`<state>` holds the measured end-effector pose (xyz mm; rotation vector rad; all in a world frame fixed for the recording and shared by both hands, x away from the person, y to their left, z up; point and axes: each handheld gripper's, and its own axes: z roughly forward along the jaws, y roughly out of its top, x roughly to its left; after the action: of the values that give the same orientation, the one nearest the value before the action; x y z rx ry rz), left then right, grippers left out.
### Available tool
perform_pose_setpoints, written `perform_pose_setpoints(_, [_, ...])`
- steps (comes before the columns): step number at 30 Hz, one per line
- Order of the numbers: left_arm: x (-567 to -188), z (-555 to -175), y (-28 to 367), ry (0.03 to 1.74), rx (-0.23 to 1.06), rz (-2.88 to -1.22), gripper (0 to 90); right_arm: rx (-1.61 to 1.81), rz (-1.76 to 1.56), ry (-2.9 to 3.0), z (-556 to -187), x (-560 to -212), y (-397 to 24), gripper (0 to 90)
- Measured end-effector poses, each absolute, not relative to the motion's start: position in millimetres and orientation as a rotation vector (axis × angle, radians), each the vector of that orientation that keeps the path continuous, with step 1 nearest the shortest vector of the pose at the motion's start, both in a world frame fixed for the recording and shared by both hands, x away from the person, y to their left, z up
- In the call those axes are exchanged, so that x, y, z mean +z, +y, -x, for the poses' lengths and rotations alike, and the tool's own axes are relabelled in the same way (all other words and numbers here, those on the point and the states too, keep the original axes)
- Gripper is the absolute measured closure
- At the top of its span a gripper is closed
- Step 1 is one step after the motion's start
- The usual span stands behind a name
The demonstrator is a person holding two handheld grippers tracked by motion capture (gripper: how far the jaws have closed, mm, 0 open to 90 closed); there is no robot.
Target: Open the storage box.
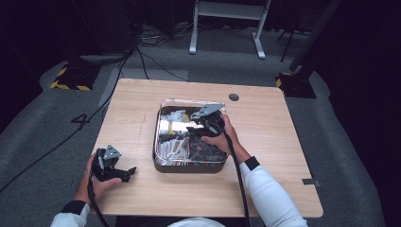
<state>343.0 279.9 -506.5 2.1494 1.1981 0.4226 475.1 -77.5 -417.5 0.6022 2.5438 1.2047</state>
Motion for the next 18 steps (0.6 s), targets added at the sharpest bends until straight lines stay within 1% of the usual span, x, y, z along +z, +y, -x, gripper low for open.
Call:
perform_pose_setpoints(9, [-506.5,-343.0,280.2,1.193,0.422,-2.152,0.5,1.203,-0.579,2.528,-472.9,-409.7,-89.7,59.4])
perform_pose_setpoints(18, [-506.6,-343.1,280.2,1.193,0.422,-2.152,0.5,1.233,-0.607,2.496,-472.8,-398.7,-113.0,59.4])
